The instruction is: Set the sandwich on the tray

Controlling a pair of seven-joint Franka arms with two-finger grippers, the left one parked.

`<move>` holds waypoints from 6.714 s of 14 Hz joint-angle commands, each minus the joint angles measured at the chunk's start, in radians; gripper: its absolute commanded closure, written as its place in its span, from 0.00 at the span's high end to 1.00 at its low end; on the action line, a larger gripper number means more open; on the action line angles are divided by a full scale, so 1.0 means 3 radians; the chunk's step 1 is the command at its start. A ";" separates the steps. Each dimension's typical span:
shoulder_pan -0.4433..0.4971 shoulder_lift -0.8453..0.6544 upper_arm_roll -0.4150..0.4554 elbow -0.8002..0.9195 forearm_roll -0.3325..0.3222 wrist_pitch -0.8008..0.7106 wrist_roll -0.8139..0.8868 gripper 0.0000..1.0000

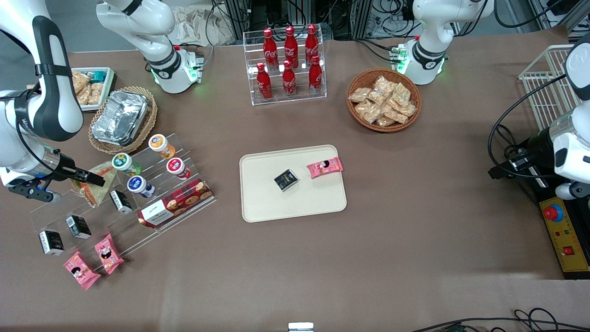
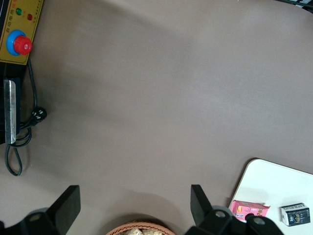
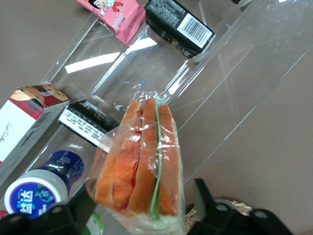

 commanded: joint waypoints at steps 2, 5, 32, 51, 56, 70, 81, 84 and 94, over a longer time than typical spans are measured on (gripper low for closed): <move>-0.0011 -0.0024 0.0001 0.0028 -0.0022 0.0040 -0.0228 0.00; -0.0012 0.0006 -0.0010 0.0323 0.0004 -0.0208 -0.0326 0.00; 0.2683 0.1550 0.0041 0.2037 0.0571 -0.0427 0.5292 0.00; 0.2852 0.2456 0.0016 0.2339 0.0613 0.0812 0.5779 0.41; 0.2811 0.2476 0.0021 0.2344 0.0531 0.0848 0.5718 1.00; 0.2749 0.1935 0.0041 0.2339 0.0562 0.0026 0.5033 1.00; 0.2505 0.0678 -0.0005 0.1481 0.0526 -0.0588 0.2984 1.00; 0.2336 0.0299 -0.0005 0.1154 0.0516 -0.0614 0.2442 1.00; 0.1236 -0.0463 -0.0005 0.1055 0.0267 -0.1320 -0.0058 1.00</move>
